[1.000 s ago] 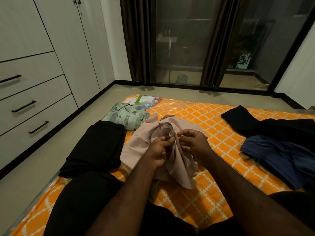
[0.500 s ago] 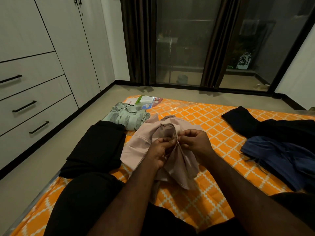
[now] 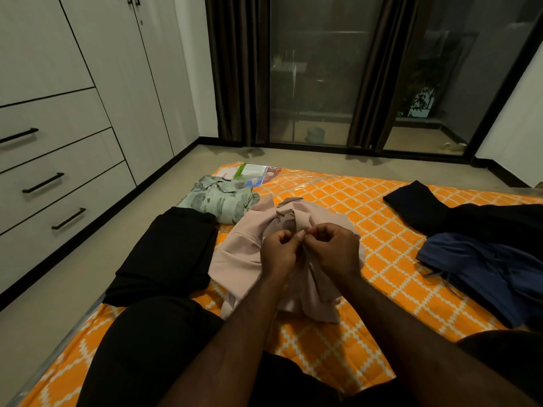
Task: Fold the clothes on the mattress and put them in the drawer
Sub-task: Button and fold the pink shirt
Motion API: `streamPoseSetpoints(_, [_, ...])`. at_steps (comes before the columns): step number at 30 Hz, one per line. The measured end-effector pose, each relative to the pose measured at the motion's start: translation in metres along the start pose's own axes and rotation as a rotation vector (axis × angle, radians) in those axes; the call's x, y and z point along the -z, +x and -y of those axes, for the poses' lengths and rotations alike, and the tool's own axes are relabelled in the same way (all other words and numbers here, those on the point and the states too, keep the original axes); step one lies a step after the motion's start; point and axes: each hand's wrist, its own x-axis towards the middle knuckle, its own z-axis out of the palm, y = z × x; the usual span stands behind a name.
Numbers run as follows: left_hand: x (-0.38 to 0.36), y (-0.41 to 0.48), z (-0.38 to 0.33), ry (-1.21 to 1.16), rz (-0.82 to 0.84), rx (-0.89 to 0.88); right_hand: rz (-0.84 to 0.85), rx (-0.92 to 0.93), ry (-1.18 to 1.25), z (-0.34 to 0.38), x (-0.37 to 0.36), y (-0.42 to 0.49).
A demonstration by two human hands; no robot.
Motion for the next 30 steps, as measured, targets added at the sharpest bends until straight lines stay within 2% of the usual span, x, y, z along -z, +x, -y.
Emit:
streamPoseSetpoints(2, [-0.001,-0.002,-0.004,-0.011,0.0,-0.002,0.003,-0.027,0.037,0.003,-0.001,-0.002])
streamPoseSetpoints(4, [-0.002,-0.002,-0.008,-0.07,0.018,0.025,0.026,-0.133,0.166,0.005,-0.001,-0.003])
streamPoseSetpoints(10, [0.001,-0.002,-0.013,-0.403,0.186,0.167,0.218,-0.559,0.817,0.017,0.008,0.003])
streamPoseSetpoints(16, [0.0,-0.004,-0.016,-0.506,0.273,0.166,0.199,-0.64,0.975,0.015,0.01,0.007])
streamPoseSetpoints(19, [0.001,-0.004,-0.015,-0.369,0.239,0.116,0.216,-0.584,0.814,0.01,0.012,0.008])
streamPoseSetpoints(22, [0.001,-0.006,-0.015,-0.228,0.198,0.161,0.104,-0.26,0.305,0.0,0.007,0.005])
streamPoseSetpoints(23, [0.002,-0.008,-0.016,-0.211,0.227,0.191,0.033,-0.16,0.186,0.0,0.005,0.004])
streamPoseSetpoints(25, [0.005,-0.011,-0.019,-0.177,0.38,0.221,-0.045,-0.035,0.097,0.003,0.004,0.003])
streamPoseSetpoints(26, [0.007,-0.013,-0.021,-0.14,0.486,0.239,-0.023,0.001,0.058,0.004,0.005,0.004])
streamPoseSetpoints(28, [0.012,-0.014,-0.023,-0.014,0.68,0.303,0.136,0.008,-0.1,0.001,0.007,0.009])
streamPoseSetpoints(30, [0.015,-0.012,-0.018,0.16,0.692,0.418,0.339,-0.007,-0.313,-0.007,0.01,0.014])
